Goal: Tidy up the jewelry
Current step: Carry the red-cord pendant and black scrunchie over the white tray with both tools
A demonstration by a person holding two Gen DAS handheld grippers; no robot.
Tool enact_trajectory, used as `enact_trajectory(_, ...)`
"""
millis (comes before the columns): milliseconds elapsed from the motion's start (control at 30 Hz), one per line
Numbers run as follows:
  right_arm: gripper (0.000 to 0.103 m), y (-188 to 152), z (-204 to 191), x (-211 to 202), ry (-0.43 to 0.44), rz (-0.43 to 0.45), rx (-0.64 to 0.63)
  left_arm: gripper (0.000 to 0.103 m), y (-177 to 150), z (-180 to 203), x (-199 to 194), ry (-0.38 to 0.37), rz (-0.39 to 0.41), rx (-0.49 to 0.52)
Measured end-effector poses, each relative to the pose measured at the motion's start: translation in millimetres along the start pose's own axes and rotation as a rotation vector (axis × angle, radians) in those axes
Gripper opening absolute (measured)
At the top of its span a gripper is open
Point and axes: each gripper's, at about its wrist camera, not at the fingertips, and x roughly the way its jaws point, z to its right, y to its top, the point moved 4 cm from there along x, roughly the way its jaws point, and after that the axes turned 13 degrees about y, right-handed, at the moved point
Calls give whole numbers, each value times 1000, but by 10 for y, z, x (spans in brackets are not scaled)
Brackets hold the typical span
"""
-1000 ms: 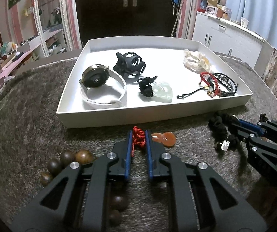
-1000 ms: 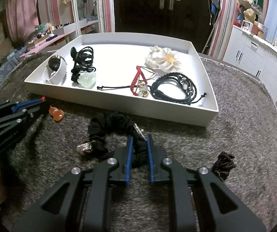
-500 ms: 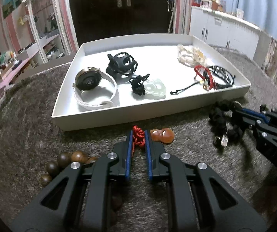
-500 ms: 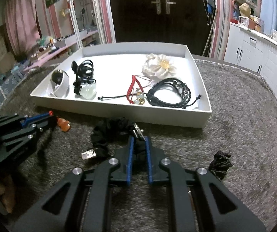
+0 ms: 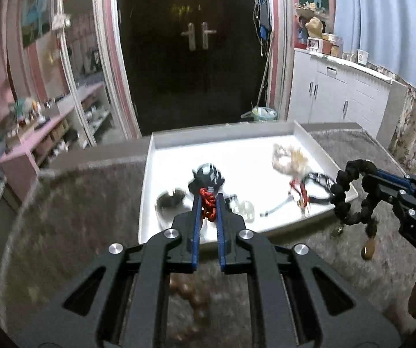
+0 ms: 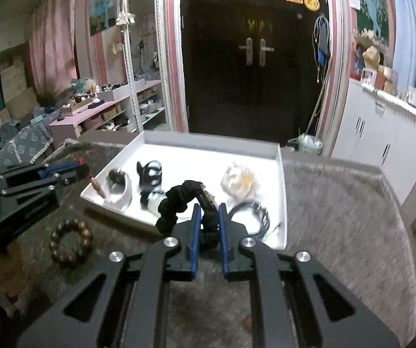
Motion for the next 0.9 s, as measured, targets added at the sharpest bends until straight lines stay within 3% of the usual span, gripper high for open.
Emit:
enact_trajectory(367,11,748,188,167,-81,51,-5,8,799,-69,157,22,65,-27)
enact_trajectory(667,11,1060,319,663,-69,47,40,8,1056,-65,611,29,44,-62)
enact_trajectory(900,11,1185,292,1062,-87,2,-24,8,1089,-65,941,54,28,-79)
